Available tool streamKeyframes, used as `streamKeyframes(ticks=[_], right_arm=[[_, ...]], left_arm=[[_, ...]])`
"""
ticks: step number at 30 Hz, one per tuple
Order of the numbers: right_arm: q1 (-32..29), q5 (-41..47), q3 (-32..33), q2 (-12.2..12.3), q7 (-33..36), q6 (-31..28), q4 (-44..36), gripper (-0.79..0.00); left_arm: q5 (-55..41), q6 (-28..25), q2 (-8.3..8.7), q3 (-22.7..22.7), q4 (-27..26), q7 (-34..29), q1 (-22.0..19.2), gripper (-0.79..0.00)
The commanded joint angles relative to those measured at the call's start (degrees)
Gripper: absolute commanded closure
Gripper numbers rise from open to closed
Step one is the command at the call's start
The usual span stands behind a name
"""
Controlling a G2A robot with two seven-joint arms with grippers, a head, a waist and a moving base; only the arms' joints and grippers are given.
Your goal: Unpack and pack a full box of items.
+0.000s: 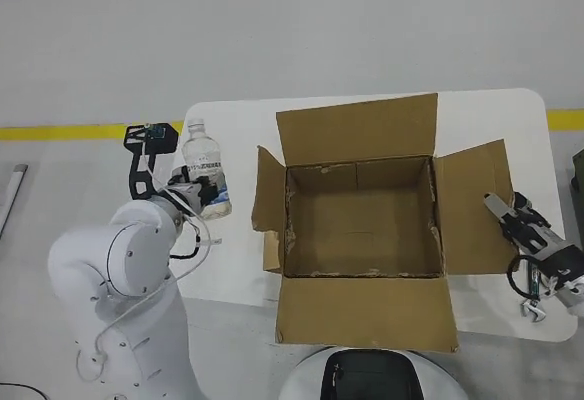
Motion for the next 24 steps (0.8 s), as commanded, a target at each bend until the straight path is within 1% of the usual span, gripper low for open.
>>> streamKeyframes(ticks=[1,4,5,7,9,11,16,21,24], right_arm=[[-0.32,-1.55,1.48,0.06,-0.48,-0.9,-0.39,-0.785],[-0.89,-3.41,4.47,0.11,-1.27,-1.61,-0.85,-0.785],[-1.06,-4.57,5.78,0.17,-1.44,-1.88,-1.01,-0.785],[-1.49,-6.78,7.87,0.29,-0.9,-2.73,-1.17,-0.785],[-1.7,-7.79,9.65,0.36,-0.5,-3.22,-1.21,-0.785],[-1.83,-7.84,11.1,0.37,-0.33,-3.54,-0.98,-0.785],[-2.27,-7.41,13.48,0.3,-0.06,-3.87,-0.69,-0.785],[-3.0,-7.7,15.37,0.21,-0.31,-5.13,-1.1,-0.785],[-3.42,-8.23,16.45,0.16,-0.36,-5.76,-1.07,-0.785]], left_arm=[[-0.36,0.24,0.23,0.72,0.04,0.0,-1.4,0.0],[-2.06,1.69,0.44,1.56,0.76,0.0,-3.85,0.0],[-4.89,3.62,0.37,1.92,1.63,0.0,-4.69,0.0],[-7.87,5.31,0.52,2.92,2.23,0.0,-6.81,0.0],[-11.77,7.17,0.66,4.28,2.75,0.0,-8.68,0.0],[-14.41,7.78,0.95,5.67,3.24,0.0,-10.13,0.0],[-23.12,10.98,1.47,10.44,4.97,0.0,-13.16,0.0],[-36.16,16.71,1.97,17.29,7.36,0.0,-12.81,0.0],[-39.47,16.72,2.48,20.17,9.99,0.0,-11.42,0.0]])
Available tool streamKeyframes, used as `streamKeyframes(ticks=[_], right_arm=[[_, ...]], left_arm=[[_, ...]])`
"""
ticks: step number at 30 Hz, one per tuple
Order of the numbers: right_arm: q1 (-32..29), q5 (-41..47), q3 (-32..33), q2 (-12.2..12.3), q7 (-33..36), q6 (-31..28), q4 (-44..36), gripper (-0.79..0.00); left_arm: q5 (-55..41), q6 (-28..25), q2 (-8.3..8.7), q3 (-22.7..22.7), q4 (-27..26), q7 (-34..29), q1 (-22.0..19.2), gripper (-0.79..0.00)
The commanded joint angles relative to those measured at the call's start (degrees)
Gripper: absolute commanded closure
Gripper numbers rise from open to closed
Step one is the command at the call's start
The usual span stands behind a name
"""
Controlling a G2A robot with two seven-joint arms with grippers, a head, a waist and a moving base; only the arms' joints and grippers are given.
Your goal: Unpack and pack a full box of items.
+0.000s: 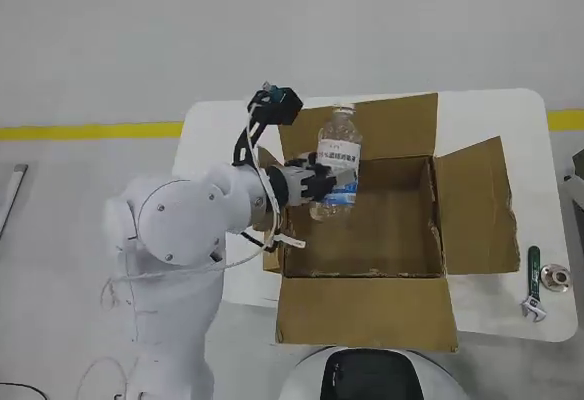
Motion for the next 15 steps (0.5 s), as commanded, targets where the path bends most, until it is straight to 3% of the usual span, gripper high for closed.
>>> streamKeyframes(ticks=[1,8,15], right_arm=[[-0.19,0.01,0.72,-0.04,0.01,-0.27,0.1,-0.785],[-0.66,0.98,1.72,-0.24,-0.53,-1.78,-0.14,-0.785],[-0.66,1.11,1.72,-0.24,-0.57,-2.02,-0.19,-0.785]], left_arm=[[-1.29,-0.13,0.33,1.86,2.21,0.0,1.12,0.0],[3.5,-0.14,1.14,8.62,6.31,0.0,3.88,0.0],[3.21,-0.14,1.21,8.78,6.17,0.0,3.9,0.0]])
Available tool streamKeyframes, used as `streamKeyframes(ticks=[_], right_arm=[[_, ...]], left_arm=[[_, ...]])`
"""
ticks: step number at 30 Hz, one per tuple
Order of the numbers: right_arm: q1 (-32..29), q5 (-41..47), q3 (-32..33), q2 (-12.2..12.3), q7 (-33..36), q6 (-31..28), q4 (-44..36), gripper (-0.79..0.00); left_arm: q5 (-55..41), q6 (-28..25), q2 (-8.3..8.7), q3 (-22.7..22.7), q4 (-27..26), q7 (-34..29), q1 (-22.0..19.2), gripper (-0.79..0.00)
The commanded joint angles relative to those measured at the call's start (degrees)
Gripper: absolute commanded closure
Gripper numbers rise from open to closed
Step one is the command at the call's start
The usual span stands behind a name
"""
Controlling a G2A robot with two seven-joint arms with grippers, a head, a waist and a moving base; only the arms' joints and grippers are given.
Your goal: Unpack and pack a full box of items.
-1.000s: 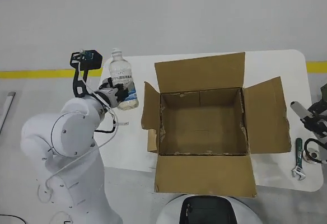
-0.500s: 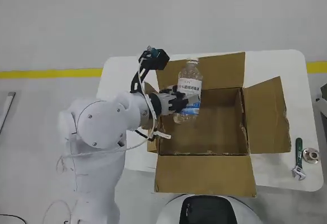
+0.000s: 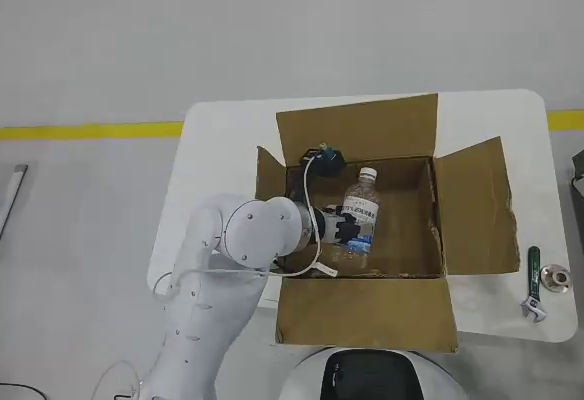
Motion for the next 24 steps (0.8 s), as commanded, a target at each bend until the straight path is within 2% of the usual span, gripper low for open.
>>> streamKeyframes(ticks=[1,5,10,13,17,24], right_arm=[[0.0,0.0,0.0,0.0,0.01,0.0,0.0,-0.785],[0.0,0.0,0.0,0.0,0.01,0.0,0.0,-0.785],[0.0,0.0,0.0,0.0,0.01,0.0,0.0,-0.785],[0.0,0.0,0.0,0.0,0.01,0.0,0.0,-0.785],[0.0,0.0,0.0,0.0,0.01,0.0,0.0,-0.785],[0.0,0.0,0.0,0.0,0.01,0.0,0.0,-0.785]], left_arm=[[0.02,0.0,0.0,0.0,0.0,0.0,0.0,0.0],[0.02,0.0,0.0,0.0,0.0,0.0,0.0,0.0],[1.08,1.99,-0.03,0.84,0.8,4.22,0.93,0.0],[5.56,4.3,-0.1,3.2,3.68,4.3,-0.55,0.0],[10.32,3.93,-0.35,6.58,8.8,3.92,-1.91,0.0],[13.01,4.77,-1.26,8.12,13.99,4.75,-2.63,0.0]])
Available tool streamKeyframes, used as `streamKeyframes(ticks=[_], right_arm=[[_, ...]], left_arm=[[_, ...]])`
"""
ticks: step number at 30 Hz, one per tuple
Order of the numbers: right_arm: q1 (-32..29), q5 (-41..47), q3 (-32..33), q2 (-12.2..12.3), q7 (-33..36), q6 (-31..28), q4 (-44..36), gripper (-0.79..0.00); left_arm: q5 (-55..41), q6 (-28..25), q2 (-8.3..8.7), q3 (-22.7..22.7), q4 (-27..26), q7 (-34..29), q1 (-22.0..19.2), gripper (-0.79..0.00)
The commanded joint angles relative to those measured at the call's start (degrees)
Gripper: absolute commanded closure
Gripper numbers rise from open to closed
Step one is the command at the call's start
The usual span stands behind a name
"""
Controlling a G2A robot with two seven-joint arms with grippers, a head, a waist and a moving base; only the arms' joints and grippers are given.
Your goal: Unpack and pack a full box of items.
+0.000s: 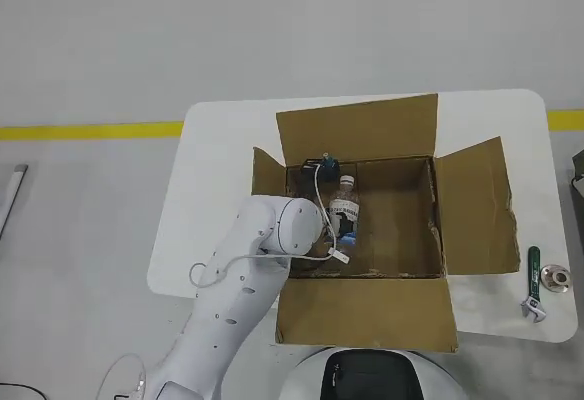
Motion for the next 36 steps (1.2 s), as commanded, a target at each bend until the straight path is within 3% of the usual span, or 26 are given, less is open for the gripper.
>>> streamKeyframes(ticks=[1,4,5,6,7,8,18,22,28,32,36], right_arm=[[0.0,0.0,0.0,0.0,0.0,0.0,0.0,-0.785],[0.0,0.0,0.0,0.0,0.0,0.0,0.0,-0.785],[0.0,0.0,0.0,0.0,0.0,0.0,0.0,-0.785],[0.0,0.0,0.0,0.0,0.0,0.0,0.0,-0.785],[0.0,0.0,0.0,0.0,0.0,0.0,0.0,-0.785],[0.0,0.0,0.0,0.0,0.0,0.0,0.0,-0.785],[0.08,1.86,0.44,-0.07,0.38,0.28,-0.14,-0.785],[-0.71,1.36,3.06,0.04,4.85,3.41,-0.82,-0.785],[-1.88,-0.42,7.35,0.95,21.15,8.24,-2.93,-0.785],[-2.13,0.29,8.9,1.21,25.34,9.0,-3.63,-0.785],[-2.08,0.64,9.14,1.19,24.95,9.05,-3.62,-0.785]], left_arm=[[1.05,-0.2,-0.27,0.15,1.1,-0.19,-0.32,0.0],[2.12,-0.55,-0.71,0.16,2.12,-0.55,-0.52,0.0],[2.43,-0.73,-0.86,0.12,2.44,-0.73,-0.52,-0.052],[2.64,-0.88,-1.01,0.03,2.67,-0.88,-0.52,-0.262],[2.76,-1.03,-1.17,-0.09,2.98,-1.03,-0.42,-0.36],[2.86,-1.11,-1.33,-0.27,3.35,-1.11,-0.26,-0.785],[6.68,-2.34,-2.4,-2.94,2.37,-2.34,3.08,-0.785],[7.08,-3.12,-2.52,-4.93,-4.57,-3.1,4.43,-0.785],[11.23,-6.87,-1.7,-7.48,-17.08,-2.17,5.92,-0.785],[15.1,-9.41,-0.97,-10.53,-22.39,-1.35,6.81,-0.785],[18.78,-8.91,-0.36,-15.35,-27.19,2.51,8.56,-0.785]])
